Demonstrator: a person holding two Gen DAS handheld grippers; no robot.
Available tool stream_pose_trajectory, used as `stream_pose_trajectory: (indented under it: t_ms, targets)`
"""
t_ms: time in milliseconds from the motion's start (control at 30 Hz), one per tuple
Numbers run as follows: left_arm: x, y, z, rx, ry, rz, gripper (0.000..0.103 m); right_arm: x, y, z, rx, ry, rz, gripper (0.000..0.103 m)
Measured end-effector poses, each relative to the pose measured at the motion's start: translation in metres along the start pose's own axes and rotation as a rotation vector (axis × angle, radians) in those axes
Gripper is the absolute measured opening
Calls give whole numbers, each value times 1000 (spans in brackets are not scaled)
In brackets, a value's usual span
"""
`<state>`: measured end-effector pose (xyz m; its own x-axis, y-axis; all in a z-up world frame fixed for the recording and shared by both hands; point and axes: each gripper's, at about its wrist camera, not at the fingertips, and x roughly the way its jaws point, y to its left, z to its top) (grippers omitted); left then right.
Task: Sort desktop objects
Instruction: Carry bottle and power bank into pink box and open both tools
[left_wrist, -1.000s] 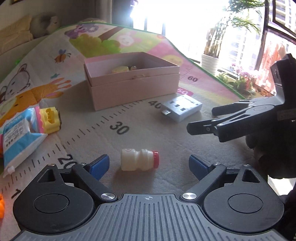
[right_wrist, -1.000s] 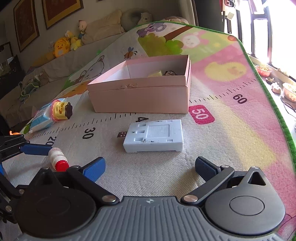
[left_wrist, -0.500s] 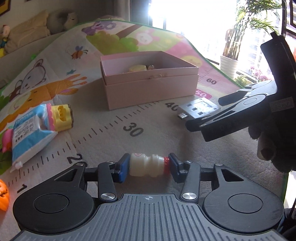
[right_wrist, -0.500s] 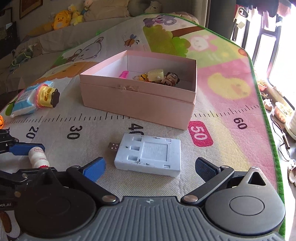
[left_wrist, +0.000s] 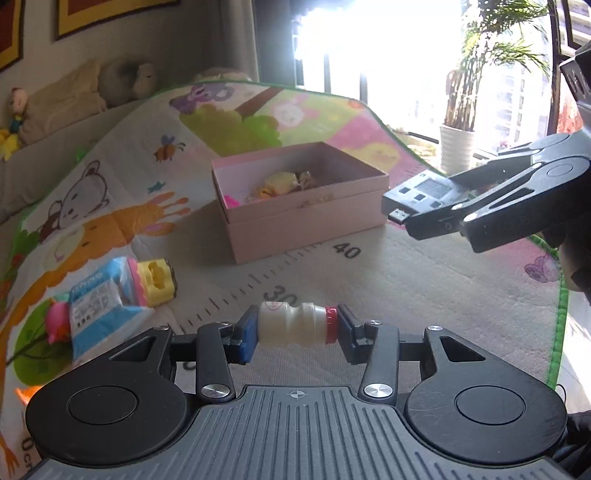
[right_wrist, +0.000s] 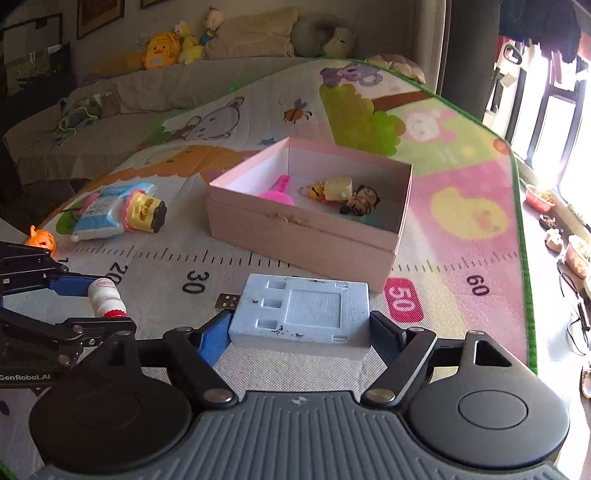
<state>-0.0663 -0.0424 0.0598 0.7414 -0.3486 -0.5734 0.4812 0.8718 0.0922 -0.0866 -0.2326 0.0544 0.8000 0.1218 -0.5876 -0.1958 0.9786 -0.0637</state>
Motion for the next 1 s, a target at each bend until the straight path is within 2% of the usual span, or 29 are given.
stream_pose_trajectory:
  t_ms: [167,233,300,433,567,667,733,867,1000]
  targets:
    - [-14,1,64,113,-152,73,48,-66,-18,58,-5,-261,-53,79]
    - [-5,4,90,113,-185,89,48,-74,-25,78,-4,-314,-71,79]
    - [12,5,109,109,-187,90,48,-70,-35,97,21,-326,-66,79]
    - [67,10,141,111,-169,103,48,-38,-53,121,86,-284,-48,79]
    - [119,32,160,-9,-103,36,53,7,-67,135,150,-220,-42,79]
    - [130,49,151,-60,-80,50,72,42,-70,142,165,-151,-14,79]
    - [118,59,131,-74,-88,81,91,61,-70,141,177,-111,10,84]
    - [72,76,83,-97,-102,166,101,84,-63,134,215,-70,14,85]
    - [22,93,22,-136,-67,240,103,93,-52,133,236,-59,33,86]
